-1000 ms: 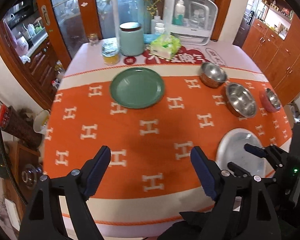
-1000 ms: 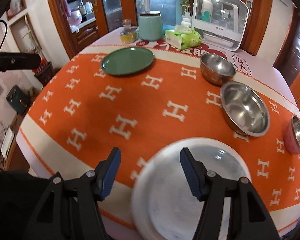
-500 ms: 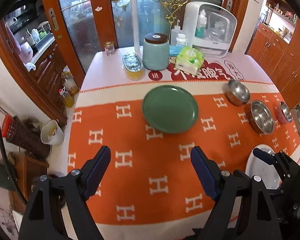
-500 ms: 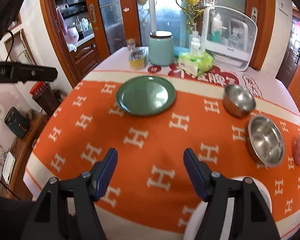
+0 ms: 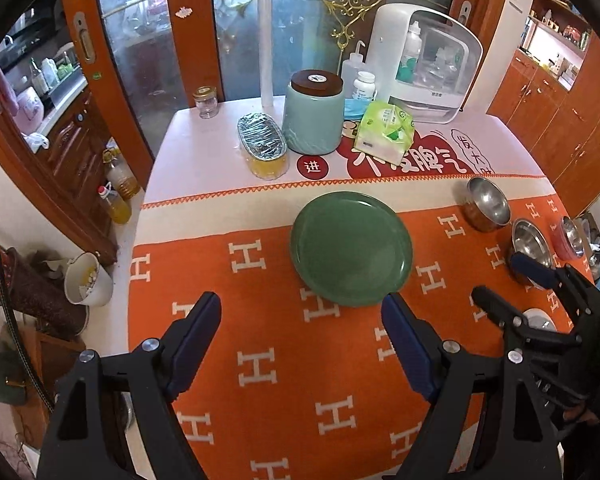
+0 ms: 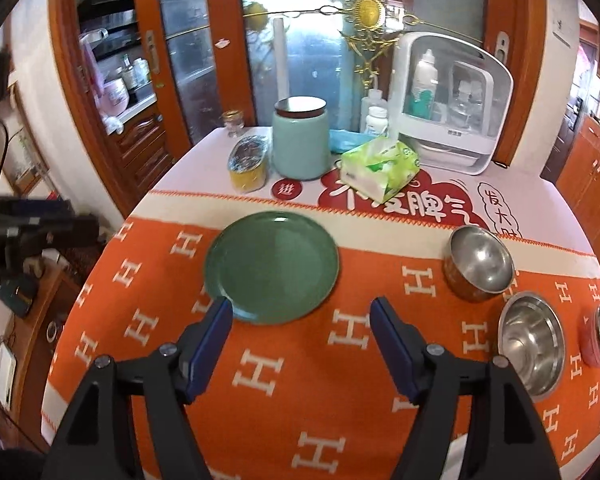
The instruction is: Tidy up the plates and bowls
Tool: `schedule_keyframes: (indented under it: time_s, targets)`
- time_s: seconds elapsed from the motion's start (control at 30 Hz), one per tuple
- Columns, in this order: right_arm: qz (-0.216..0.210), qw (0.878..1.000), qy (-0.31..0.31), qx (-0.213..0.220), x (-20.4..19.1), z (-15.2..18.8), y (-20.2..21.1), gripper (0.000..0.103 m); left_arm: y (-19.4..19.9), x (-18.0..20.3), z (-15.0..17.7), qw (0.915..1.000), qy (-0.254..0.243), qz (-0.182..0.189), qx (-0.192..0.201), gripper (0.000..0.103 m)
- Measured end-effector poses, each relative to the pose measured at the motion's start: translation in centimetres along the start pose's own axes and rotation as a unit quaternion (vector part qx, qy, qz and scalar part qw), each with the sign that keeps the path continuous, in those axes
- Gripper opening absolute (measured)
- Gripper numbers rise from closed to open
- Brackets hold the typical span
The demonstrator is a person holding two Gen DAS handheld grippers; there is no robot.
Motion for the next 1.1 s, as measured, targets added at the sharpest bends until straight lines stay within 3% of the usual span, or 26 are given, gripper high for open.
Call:
schedule_keyframes:
  time_s: [0.27,0.67,1.1]
  targets:
    - [0.029,0.999,-0.032,-0.012,2.0,-0.4,-3.6,0.072,-4.8,0.0,-0.7,0.9997,-0.009,0.020,-0.008,0.081]
    - [-0.004,0.994,-0.097,-0.047,2.5,2.0,-10.1,0.072,-13.4,0.2,0.3,0.9974,0.024,0.061,-0.030,0.081]
    - [-0.060,0.992,-0.106,-0.035,2.3,2.6,-13.6,0.072,-19.2,0.7,1.1,0.9884,0.080,0.119,-0.050,0.081]
Point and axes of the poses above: each gripper's, at about its wrist camera, not at the fingertips, and y roughly against the way its jaws point, x to its right, z to its underside, the point moved 9 cm from there along -y, roughly the way its jaws point, and after that the axes turned 3 degrees about -z, right-handed, at the moved point
